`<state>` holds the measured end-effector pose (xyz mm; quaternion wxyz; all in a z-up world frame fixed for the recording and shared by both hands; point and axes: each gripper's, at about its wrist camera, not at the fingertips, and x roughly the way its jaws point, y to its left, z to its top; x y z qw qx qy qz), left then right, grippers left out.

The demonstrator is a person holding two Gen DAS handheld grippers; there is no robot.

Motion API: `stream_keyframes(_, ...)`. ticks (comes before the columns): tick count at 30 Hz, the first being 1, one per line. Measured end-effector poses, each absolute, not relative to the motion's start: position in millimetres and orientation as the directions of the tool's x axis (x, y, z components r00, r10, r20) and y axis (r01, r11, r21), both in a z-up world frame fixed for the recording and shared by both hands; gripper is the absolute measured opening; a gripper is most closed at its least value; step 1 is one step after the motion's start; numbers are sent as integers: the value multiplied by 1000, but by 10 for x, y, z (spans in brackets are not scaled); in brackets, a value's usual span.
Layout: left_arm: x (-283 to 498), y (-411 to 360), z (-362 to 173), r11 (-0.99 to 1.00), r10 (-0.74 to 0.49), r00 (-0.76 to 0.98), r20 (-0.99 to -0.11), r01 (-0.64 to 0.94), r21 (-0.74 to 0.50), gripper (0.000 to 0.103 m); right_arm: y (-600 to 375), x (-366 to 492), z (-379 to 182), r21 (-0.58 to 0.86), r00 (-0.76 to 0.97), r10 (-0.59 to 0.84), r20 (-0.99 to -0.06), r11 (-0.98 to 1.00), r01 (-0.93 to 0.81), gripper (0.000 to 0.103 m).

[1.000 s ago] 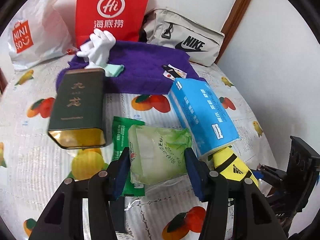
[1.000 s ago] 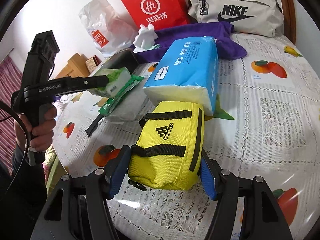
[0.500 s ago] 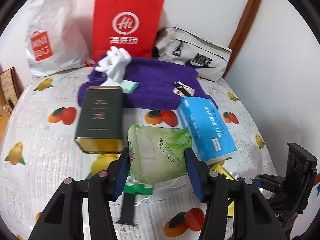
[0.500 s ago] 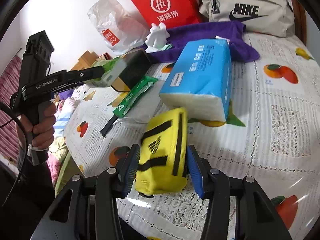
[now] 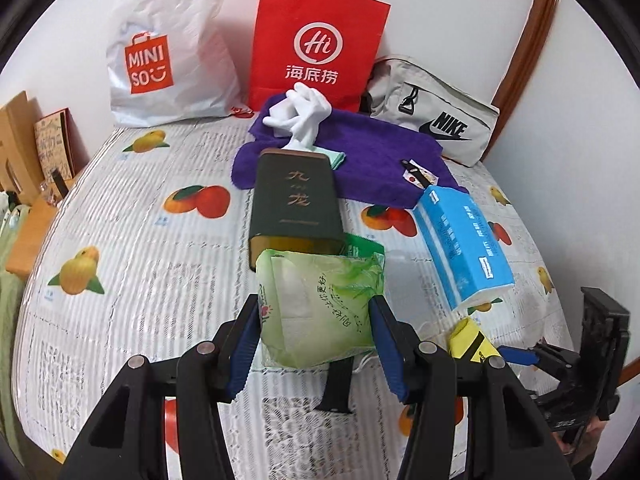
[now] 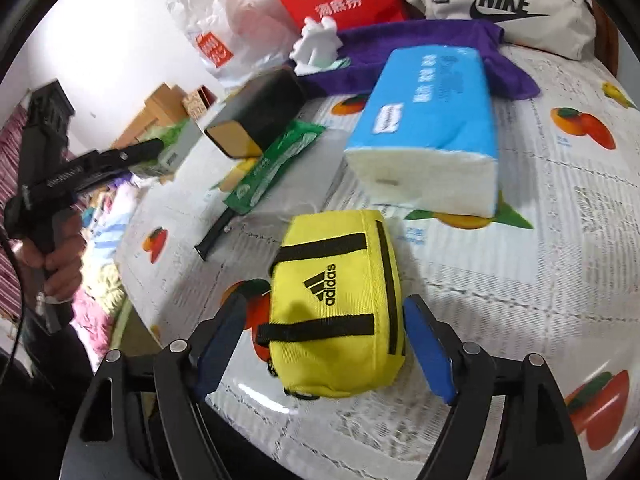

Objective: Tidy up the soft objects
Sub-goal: 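Carry the pouch onto the towel and release it with the right gripper while the left holds the wipes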

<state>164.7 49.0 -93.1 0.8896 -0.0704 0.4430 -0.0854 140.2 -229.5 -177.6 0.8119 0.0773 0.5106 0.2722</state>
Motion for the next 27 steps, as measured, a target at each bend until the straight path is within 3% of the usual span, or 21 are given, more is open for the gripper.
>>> stream_keyframes(5,1588,564,-919,973,-227,600,-767,105,-205,52,-1995,1364,-1852,230,375,378,-847,895,-383,79)
stream_keyframes(8,1569,650,-929,971,-235,602,-763,101,-219,52,-1904,1345,-1838,173,400,331,-855,908,-381,69)
stream_keyframes(11,1566,712,-950,969,-241,600,-763,99,-228,52,-1889,1318,-1793,170,402,331,-854,907,-385,64)
stream_keyframes(22,1636,720,-899,957,-284,604,-745,130,-259,52,-2145,1423,-1205,290,467,440,-767,887,-359,64)
stream_keyframes(27,1770,648,-797,955,-292,610,-736,149,-255,52,-2205,1579,-1000,271,511,426,-746,896,-352,64)
